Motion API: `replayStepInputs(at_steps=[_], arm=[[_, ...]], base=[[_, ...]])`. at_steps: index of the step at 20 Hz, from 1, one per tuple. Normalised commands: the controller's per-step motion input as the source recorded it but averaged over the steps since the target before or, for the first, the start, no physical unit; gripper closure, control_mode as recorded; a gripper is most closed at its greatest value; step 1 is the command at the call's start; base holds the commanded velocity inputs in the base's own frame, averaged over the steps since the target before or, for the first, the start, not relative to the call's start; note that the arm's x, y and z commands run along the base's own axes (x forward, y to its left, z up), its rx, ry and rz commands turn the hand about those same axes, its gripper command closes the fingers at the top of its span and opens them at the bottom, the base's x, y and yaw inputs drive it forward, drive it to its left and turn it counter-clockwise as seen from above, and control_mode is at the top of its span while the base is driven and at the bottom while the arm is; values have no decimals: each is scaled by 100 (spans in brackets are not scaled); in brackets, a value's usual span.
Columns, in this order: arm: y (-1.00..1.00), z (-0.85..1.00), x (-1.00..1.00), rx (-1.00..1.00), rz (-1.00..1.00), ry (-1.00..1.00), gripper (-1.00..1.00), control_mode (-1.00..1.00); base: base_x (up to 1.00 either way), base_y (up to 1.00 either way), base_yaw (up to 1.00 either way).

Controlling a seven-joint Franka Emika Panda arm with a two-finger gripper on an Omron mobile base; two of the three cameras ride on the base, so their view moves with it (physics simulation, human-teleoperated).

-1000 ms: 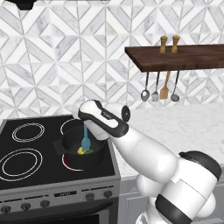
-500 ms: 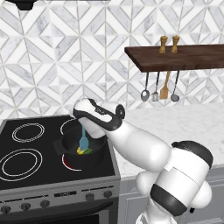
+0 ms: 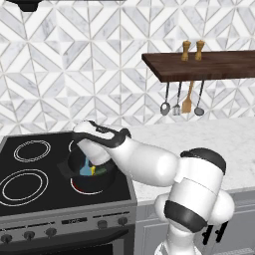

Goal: Put the broccoli and lemon in the pot. Retrieve the spatula and lightly stir the vegetables in the pot.

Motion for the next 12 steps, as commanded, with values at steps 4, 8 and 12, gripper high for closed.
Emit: replayStepInputs(at_steps=[4, 8, 12], arm=[[0, -7, 0, -1, -4, 2, 100, -100], [0, 0, 0, 0, -3, 0, 100, -100], [-7, 0, 0, 0, -3, 0, 100, -100]], base=[[0, 0, 0], [0, 0, 0], [0, 0, 0]])
